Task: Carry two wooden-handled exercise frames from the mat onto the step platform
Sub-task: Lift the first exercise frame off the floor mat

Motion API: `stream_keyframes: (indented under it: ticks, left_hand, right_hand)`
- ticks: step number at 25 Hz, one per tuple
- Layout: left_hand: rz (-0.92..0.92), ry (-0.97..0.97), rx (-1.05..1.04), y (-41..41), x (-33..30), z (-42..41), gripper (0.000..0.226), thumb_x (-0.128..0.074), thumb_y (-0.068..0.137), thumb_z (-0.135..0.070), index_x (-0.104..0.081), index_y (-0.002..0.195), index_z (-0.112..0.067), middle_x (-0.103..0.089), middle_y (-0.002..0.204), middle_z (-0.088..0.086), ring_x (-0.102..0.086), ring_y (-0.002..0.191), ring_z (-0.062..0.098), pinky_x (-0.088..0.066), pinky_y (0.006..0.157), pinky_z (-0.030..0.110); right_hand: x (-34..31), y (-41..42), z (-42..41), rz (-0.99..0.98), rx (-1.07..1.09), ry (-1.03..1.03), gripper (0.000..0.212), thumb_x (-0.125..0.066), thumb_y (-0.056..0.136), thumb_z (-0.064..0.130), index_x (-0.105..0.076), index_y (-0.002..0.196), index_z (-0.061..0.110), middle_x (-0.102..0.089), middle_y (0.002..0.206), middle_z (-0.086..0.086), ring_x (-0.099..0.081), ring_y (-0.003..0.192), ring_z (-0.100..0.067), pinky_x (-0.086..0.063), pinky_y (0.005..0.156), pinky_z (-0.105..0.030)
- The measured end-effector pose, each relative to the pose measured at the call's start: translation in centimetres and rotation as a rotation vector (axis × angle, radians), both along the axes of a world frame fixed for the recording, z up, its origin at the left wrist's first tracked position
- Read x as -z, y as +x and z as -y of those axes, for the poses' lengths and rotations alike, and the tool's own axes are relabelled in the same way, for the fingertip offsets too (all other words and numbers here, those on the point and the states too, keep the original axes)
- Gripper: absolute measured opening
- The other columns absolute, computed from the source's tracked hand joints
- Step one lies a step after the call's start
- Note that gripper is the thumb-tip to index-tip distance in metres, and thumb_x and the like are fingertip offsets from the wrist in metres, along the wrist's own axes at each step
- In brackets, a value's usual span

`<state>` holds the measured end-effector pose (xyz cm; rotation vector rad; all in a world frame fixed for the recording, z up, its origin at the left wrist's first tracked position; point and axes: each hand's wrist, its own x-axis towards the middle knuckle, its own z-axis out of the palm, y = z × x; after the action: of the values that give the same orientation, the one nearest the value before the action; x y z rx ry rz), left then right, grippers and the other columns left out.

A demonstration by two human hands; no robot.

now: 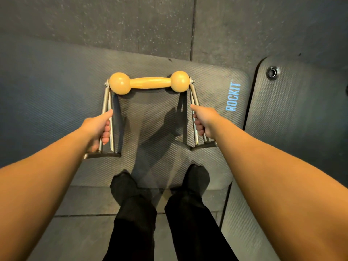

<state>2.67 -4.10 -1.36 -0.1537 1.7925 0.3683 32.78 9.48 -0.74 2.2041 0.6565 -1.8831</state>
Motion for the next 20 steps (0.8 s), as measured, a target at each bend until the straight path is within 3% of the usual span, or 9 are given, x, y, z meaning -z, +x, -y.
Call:
stream_keyframes:
  ticks: [6,10,13,16,20]
  left_hand:
    - [-0.215,0.15,-0.088,2.7,-4.1,0.4,0.05,-0.061,0.095,-0.058,-0.038,0.067,-0.024,-0.032,0.054,-0.001,-0.027,0.042,0.015,-0.022,0.04,0.023]
    - [-0.378,0.248,-0.093,3.2,-10.1,-1.3,0.046,-0.07,0.093,-0.039,-0.038,0.065,-0.02,-0.035,0.06,0.008,-0.031,0.048,0.023,-0.024,0.049,0.029]
    - [-0.401,0.374,-0.105,2.8,-16.4,-4.6,0.041,-0.069,0.091,-0.026,-0.037,0.066,-0.02,-0.033,0.062,0.01,-0.029,0.049,0.023,-0.022,0.046,0.026]
    - [-0.382,0.547,-0.14,2.4,-25.3,-9.3,0.043,-0.068,0.092,-0.023,-0.033,0.067,-0.025,-0.029,0.05,-0.002,-0.027,0.037,0.014,-0.017,0.039,0.018]
    - [-0.392,0.73,-0.192,1.5,-38.4,-15.0,0.04,-0.067,0.094,-0.026,-0.036,0.069,-0.026,-0.028,0.045,-0.008,-0.025,0.034,0.01,-0.016,0.037,0.018]
  right_hand:
    - [-4.2,1.4,1.1,0.015,0.071,0.139,0.035,-0.06,0.101,0.038,-0.045,0.078,0.017,-0.031,0.054,0.0,-0.023,0.039,-0.013,-0.021,0.039,-0.022]
    - [-11.6,1.6,-0.9,0.017,0.066,0.318,0.038,-0.064,0.099,0.036,-0.04,0.075,0.02,-0.032,0.063,-0.003,-0.027,0.05,-0.015,-0.021,0.047,-0.031]
    - [-18.9,1.1,-3.9,-0.023,0.062,0.419,0.039,-0.064,0.098,0.038,-0.036,0.075,0.021,-0.029,0.066,-0.006,-0.024,0.054,-0.017,-0.017,0.052,-0.034]
    - [-27.9,0.6,-7.9,-0.057,0.08,0.548,0.042,-0.064,0.097,0.04,-0.035,0.072,0.022,-0.027,0.067,-0.006,-0.022,0.054,-0.017,-0.016,0.052,-0.035]
    - [-40.7,0.1,-12.2,-0.163,0.201,0.706,0.035,-0.067,0.095,0.04,-0.045,0.088,0.014,-0.022,0.067,-0.005,-0.017,0.051,-0.016,-0.014,0.045,-0.027]
